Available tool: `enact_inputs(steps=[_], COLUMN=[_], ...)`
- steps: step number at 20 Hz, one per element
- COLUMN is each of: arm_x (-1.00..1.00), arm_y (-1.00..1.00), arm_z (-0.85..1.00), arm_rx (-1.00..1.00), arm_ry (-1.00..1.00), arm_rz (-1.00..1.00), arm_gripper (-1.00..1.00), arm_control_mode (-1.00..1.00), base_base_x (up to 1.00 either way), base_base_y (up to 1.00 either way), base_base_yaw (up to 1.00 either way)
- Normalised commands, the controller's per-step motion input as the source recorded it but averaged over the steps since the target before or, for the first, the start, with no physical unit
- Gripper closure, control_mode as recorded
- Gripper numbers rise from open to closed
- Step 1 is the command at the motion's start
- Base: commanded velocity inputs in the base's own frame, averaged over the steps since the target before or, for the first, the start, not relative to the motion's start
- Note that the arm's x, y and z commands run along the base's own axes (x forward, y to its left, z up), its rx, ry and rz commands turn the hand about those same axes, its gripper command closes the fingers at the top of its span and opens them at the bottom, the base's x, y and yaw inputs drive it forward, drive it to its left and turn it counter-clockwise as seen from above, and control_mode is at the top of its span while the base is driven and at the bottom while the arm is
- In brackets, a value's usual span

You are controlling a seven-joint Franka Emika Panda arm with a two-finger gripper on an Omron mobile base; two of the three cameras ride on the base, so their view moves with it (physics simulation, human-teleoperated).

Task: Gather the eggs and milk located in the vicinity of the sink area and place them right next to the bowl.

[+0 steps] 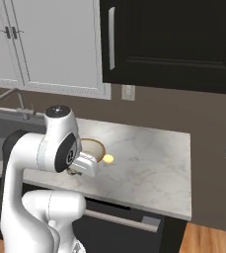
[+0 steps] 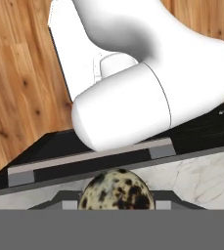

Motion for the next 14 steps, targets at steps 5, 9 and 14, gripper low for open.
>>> enact_inputs(steps=[5, 9, 14], arm_x=[0.00, 0.00, 0.00], arm_y=[0.00, 0.00, 0.00], arm_z=[0.00, 0.00, 0.00], arm_rx=[0.00, 0.00, 0.00], arm_ry=[0.00, 0.00, 0.00], arm_rz=[0.00, 0.00, 0.00], arm_gripper=[1.00, 1.00, 1.00], arm_control_mode=[1.00, 1.00, 1.00], base_base_x=[0.31, 0.33, 0.34], base_base_y=[0.00, -0.03, -0.07], base_base_yaw=[0.00, 0.02, 0.05])
